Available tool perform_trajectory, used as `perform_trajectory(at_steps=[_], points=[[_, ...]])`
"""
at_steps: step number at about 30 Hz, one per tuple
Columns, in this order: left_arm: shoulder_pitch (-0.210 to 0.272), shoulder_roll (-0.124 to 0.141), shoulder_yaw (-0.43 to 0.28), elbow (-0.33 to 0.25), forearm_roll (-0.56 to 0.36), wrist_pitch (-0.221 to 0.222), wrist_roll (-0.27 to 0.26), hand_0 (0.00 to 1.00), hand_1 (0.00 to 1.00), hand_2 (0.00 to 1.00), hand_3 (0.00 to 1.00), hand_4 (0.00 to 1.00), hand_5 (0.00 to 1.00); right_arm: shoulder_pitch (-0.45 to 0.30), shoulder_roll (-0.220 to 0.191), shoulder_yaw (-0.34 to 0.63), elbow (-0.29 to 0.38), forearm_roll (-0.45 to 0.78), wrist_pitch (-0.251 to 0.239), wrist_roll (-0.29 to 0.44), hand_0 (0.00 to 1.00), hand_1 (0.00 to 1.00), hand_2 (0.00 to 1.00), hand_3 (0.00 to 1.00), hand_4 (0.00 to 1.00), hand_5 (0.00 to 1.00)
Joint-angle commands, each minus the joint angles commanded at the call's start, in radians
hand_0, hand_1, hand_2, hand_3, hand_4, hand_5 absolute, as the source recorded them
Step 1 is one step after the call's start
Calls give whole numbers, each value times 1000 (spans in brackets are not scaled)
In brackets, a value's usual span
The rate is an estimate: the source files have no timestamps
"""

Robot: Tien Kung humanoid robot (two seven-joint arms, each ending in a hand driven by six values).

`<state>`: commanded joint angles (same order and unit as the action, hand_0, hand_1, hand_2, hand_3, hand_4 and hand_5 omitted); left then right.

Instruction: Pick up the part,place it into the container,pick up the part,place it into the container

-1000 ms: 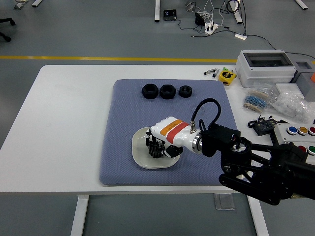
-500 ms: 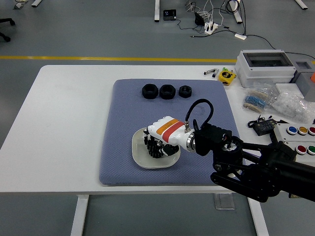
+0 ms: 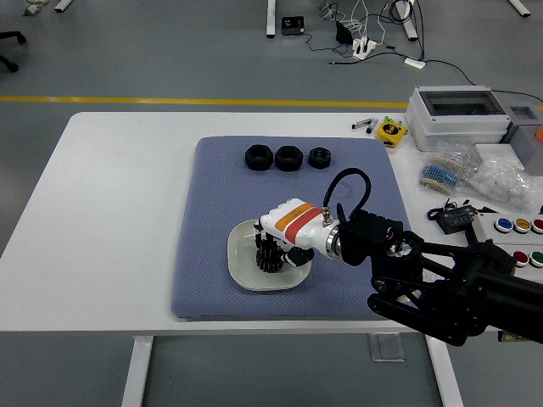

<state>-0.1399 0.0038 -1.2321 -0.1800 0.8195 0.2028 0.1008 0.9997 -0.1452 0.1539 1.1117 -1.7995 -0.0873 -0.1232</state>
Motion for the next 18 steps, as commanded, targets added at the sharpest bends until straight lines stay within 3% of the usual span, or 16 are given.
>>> perform_trajectory(at_steps=[16, 17, 18], points=[[-1, 1, 4, 0, -2, -2, 1, 711, 618, 634, 560, 611, 682, -8, 3, -5, -8, -8, 4, 6, 282, 382, 451, 503, 542, 2], [-1, 1, 4, 0, -1, -2, 1, 712, 618, 633, 560, 611, 682, -8, 3, -4, -10, -9, 4, 6, 291, 384, 463, 606, 567, 2], [-1, 1, 4, 0, -1, -2, 1, 712, 618, 633, 560, 611, 682, -8, 2, -3, -11, -10, 4, 5, 291, 384, 463, 606, 567, 2]])
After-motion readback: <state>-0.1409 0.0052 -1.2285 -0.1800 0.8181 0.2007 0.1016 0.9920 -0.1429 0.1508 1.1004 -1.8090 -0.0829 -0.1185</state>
